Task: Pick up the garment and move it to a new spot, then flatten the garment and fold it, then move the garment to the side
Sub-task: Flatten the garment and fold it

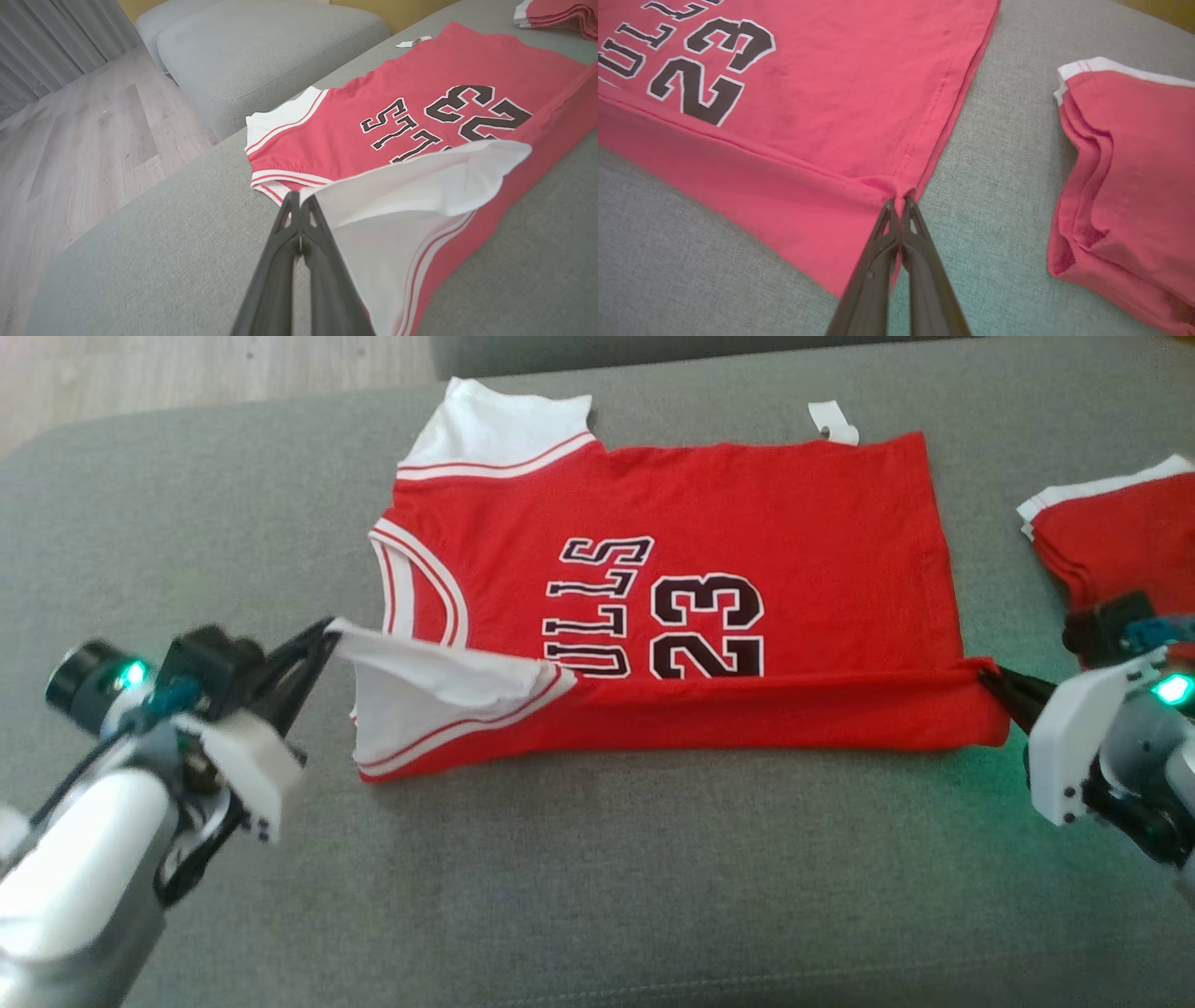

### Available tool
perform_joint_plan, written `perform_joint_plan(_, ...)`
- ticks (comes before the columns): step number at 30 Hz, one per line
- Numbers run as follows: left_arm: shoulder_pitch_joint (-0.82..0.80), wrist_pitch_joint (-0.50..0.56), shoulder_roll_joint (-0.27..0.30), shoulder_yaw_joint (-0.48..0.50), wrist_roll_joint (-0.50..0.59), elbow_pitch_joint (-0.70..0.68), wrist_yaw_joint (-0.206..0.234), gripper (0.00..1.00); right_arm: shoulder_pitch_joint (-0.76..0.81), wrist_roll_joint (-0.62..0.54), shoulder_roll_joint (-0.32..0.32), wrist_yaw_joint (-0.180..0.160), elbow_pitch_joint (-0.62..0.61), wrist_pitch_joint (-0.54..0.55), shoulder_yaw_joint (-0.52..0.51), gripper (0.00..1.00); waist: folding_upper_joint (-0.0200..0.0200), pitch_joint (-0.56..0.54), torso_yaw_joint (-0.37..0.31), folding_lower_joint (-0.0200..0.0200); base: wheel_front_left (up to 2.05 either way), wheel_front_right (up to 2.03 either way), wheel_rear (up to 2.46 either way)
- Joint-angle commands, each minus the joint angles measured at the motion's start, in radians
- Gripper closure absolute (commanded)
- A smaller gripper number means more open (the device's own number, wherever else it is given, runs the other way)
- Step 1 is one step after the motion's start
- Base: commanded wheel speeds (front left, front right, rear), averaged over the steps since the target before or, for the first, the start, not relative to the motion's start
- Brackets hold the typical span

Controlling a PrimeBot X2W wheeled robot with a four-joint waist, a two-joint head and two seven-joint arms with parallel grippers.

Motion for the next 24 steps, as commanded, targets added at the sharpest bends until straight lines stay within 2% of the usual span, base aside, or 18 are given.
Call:
perform_joint_plan(1, -0.076, -0.012, 0.03, 0.036, -0.007, -0.009, 0.002, 1.0, -0.026, -0.011, -0.018, -0.001, -0.011, -0.005, 0.004, 1.0, 0.0, 0.012, -0.006, 0.0, 0.0, 0.0, 0.0)
perform_joint_plan(8, -0.257, -0.048, 0.023, -0.075, -0.035, 0.148, 0.002, 1.0, -0.106, -0.018, 0.019, -0.001, 0.046, -0.02, 0.055, 1.0, 0.0, 0.05, -0.028, 0.0, 0.0, 0.0, 0.0)
perform_joint_plan(16, -0.376, -0.095, -0.004, -0.16, -0.06, 0.286, 0.001, 1.0, -0.165, -0.012, 0.048, -0.001, 0.108, -0.061, 0.094, 1.0, 0.0, 0.069, -0.044, 0.0, 0.0, 0.0, 0.0)
perform_joint_plan(17, -0.384, -0.098, -0.009, -0.167, -0.065, 0.305, 0.001, 0.98, -0.173, -0.018, 0.052, -0.001, 0.119, -0.079, 0.093, 0.82, 0.0, 0.07, -0.045, 0.0, 0.0, 0.0, 0.0)
perform_joint_plan(18, -0.392, -0.106, -0.015, -0.17, -0.067, 0.325, 0.001, 0.22, -0.179, -0.023, 0.057, -0.001, 0.131, -0.096, 0.092, 0.0, 0.0, 0.069, -0.045, 0.0, 0.0, 0.0, 0.0)
perform_joint_plan(19, -0.399, -0.117, -0.021, -0.17, -0.065, 0.345, 0.002, 0.0, -0.183, -0.021, 0.064, -0.001, 0.145, -0.106, 0.089, 0.0, 0.0, 0.068, -0.045, 0.0, 0.0, 0.0, 0.0)
perform_joint_plan(24, -0.406, -0.178, -0.066, -0.128, -0.081, 0.423, 0.066, 0.0, -0.191, -0.014, 0.093, -0.001, 0.202, -0.201, 0.036, 0.0, 0.0, 0.042, -0.04, 0.0, 0.0, 0.0, 0.0)
